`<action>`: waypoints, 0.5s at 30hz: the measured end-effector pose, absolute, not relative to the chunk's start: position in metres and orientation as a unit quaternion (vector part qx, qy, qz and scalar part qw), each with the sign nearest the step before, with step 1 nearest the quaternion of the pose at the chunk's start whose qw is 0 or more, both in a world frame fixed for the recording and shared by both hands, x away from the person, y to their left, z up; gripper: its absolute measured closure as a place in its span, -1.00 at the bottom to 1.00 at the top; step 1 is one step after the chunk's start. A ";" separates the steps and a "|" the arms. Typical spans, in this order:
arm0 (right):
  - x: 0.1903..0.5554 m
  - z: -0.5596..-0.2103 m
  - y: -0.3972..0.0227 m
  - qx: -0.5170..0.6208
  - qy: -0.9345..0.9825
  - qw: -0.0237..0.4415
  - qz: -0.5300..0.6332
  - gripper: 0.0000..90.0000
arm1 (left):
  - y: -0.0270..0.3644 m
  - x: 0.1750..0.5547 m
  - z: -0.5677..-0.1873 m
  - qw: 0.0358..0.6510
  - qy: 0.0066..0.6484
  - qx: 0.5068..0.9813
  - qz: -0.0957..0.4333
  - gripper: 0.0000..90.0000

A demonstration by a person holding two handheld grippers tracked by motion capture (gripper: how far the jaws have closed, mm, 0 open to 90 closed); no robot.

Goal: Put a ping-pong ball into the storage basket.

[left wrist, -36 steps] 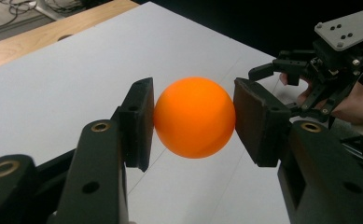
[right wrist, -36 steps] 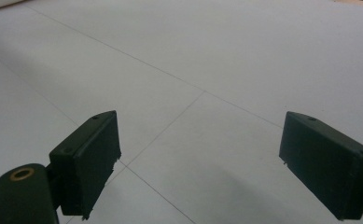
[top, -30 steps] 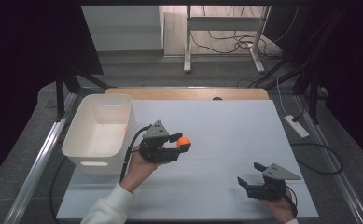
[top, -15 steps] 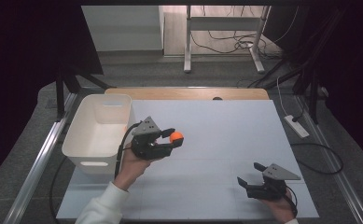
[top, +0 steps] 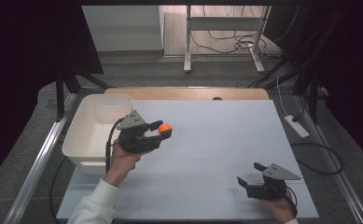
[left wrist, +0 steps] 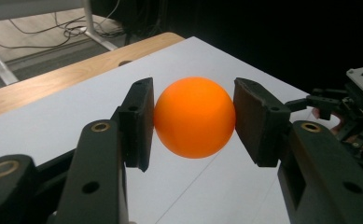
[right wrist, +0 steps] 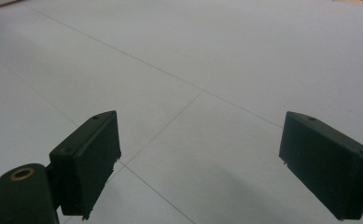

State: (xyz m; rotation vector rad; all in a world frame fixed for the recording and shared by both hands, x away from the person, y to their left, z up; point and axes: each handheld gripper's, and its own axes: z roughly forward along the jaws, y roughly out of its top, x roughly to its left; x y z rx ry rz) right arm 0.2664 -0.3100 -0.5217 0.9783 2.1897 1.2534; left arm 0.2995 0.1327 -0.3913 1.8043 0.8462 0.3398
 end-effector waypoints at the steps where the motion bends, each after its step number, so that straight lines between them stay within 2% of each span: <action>1: 0.266 -0.522 -0.310 0.353 0.790 0.216 0.452 -0.73 | 0.134 0.300 -0.391 0.531 0.356 0.755 0.145 0.12; 15: 0.266 -0.522 -0.310 0.355 0.790 0.217 0.450 -0.73 | 0.147 0.302 -0.386 0.538 0.370 0.740 0.158 0.12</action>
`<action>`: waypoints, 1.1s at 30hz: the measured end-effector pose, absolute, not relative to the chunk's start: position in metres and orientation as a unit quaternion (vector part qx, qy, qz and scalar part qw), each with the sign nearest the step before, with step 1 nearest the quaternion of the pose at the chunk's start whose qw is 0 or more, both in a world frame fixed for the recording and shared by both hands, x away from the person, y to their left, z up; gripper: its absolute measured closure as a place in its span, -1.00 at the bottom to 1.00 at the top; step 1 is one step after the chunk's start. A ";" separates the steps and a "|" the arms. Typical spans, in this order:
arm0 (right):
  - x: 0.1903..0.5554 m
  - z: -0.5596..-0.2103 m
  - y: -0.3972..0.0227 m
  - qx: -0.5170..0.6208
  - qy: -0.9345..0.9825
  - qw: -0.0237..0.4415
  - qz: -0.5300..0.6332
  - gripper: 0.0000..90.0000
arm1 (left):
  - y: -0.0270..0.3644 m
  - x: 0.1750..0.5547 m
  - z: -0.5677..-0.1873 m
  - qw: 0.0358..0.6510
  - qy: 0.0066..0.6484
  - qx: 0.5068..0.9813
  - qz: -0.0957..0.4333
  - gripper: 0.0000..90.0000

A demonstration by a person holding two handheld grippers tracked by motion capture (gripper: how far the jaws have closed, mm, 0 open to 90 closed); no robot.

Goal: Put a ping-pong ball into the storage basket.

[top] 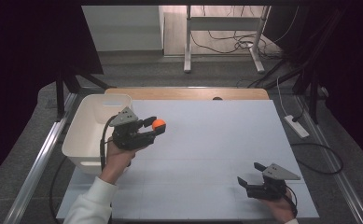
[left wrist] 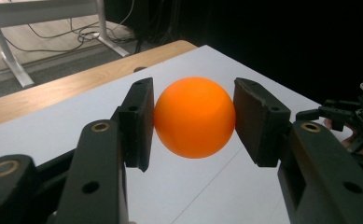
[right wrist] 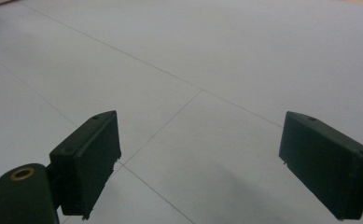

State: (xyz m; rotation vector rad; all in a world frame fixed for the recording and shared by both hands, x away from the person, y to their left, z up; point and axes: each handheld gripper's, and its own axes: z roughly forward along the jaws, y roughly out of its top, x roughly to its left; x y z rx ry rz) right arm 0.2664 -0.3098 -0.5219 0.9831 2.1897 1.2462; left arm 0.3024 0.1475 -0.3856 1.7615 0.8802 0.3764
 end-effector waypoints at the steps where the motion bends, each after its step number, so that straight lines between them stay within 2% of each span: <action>1: 0.266 -0.522 -0.310 0.355 0.790 0.217 0.450 -0.73 | 0.148 0.303 -0.385 0.539 0.372 0.739 0.160 0.12; 33: 0.266 -0.522 -0.310 0.353 0.790 0.217 0.452 -0.73 | 0.183 0.312 -0.372 0.533 0.408 0.712 0.205 0.12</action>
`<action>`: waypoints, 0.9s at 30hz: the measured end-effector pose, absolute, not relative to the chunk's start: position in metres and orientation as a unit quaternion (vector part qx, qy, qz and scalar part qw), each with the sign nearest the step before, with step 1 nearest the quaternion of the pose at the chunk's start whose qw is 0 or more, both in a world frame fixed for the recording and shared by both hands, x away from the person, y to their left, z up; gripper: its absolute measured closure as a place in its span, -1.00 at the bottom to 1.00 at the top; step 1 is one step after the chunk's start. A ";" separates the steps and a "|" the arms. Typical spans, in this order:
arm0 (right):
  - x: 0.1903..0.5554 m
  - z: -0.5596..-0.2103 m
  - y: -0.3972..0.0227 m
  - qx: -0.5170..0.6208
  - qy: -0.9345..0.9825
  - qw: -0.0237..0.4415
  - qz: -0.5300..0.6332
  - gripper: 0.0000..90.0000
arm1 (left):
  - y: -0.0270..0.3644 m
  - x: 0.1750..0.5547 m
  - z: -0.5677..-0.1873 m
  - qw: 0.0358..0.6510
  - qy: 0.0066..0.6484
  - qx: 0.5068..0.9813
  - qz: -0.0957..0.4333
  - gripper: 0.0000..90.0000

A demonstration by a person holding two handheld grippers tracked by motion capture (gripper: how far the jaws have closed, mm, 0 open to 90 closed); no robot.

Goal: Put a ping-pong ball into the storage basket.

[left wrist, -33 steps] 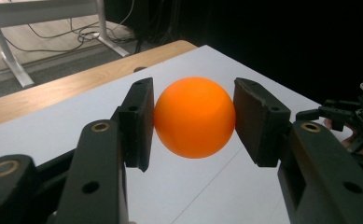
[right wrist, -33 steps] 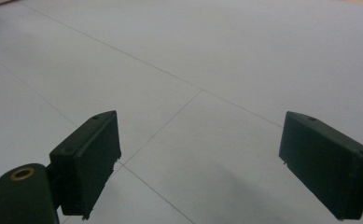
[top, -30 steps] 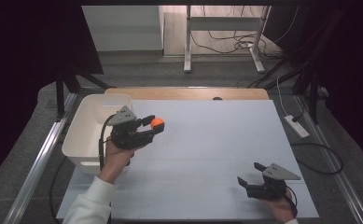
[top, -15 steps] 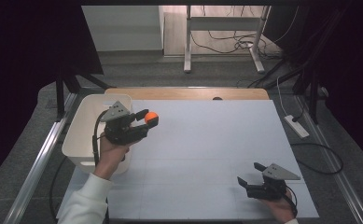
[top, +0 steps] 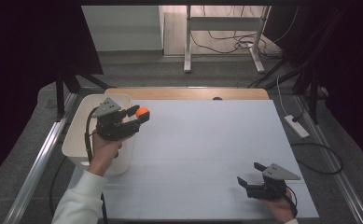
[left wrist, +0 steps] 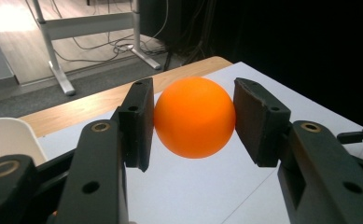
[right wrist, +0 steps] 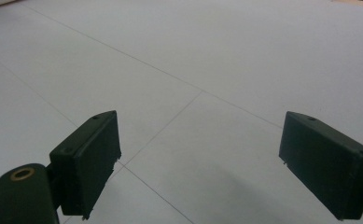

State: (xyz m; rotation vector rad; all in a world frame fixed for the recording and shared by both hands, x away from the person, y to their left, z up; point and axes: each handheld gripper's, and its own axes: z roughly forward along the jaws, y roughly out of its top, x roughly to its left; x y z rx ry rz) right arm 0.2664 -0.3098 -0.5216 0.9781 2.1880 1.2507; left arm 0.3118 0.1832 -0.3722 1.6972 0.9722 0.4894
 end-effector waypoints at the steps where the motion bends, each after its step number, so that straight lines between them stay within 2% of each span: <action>1: 0.266 -0.522 -0.310 0.353 0.790 0.218 0.452 -0.73 | 0.184 0.312 -0.372 0.533 0.410 0.711 0.206 0.12; 27: 0.267 -0.522 -0.309 0.352 0.789 0.219 0.453 -0.73 | 0.213 0.324 -0.372 0.517 0.453 0.691 0.224 0.12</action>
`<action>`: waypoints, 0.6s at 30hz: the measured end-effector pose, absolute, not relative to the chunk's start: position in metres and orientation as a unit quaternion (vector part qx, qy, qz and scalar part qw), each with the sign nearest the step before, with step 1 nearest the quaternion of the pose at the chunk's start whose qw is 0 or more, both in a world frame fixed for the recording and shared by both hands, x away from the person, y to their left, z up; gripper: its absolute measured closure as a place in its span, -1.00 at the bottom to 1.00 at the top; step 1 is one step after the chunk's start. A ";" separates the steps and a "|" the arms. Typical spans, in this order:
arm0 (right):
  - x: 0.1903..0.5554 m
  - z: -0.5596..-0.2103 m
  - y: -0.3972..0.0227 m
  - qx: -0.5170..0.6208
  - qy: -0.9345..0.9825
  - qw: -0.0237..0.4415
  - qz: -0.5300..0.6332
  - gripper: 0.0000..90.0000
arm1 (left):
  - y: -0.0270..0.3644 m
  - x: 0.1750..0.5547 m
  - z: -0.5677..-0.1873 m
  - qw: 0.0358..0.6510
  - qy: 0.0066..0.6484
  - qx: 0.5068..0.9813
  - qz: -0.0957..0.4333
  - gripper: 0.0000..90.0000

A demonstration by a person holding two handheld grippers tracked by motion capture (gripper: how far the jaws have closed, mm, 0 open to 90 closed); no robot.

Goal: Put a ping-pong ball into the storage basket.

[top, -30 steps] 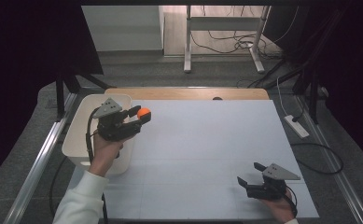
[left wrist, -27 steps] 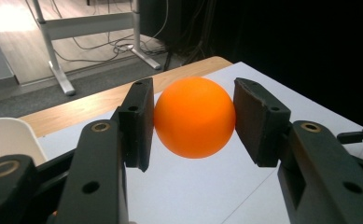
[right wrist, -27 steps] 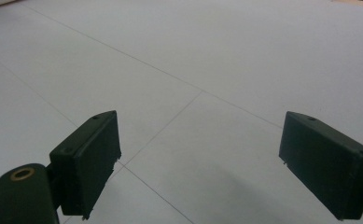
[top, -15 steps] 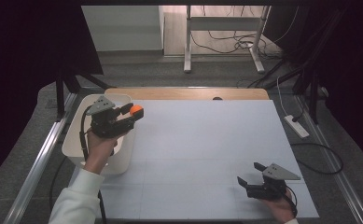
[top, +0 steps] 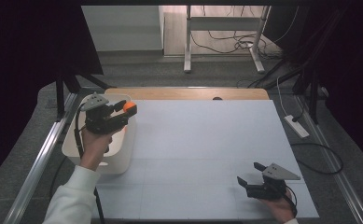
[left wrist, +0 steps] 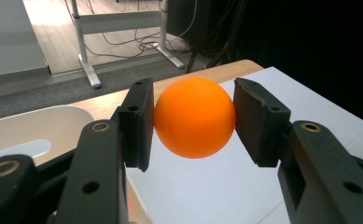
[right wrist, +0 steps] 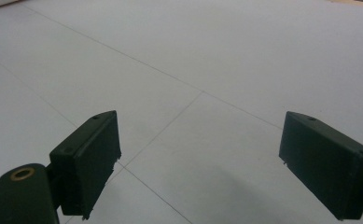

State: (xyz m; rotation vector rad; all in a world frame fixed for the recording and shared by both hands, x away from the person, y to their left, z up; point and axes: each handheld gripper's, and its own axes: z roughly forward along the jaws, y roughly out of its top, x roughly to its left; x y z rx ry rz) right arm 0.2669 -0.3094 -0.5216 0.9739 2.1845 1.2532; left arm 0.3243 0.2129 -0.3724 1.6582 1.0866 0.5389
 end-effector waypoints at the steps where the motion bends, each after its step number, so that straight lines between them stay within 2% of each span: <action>1: 0.267 -0.522 -0.309 0.352 0.789 0.219 0.453 -0.73 | 0.214 0.325 -0.372 0.517 0.454 0.690 0.225 0.12; 18: 0.267 -0.522 -0.309 0.354 0.789 0.219 0.452 -0.73 | 0.239 0.337 -0.376 0.496 0.491 0.675 0.240 0.12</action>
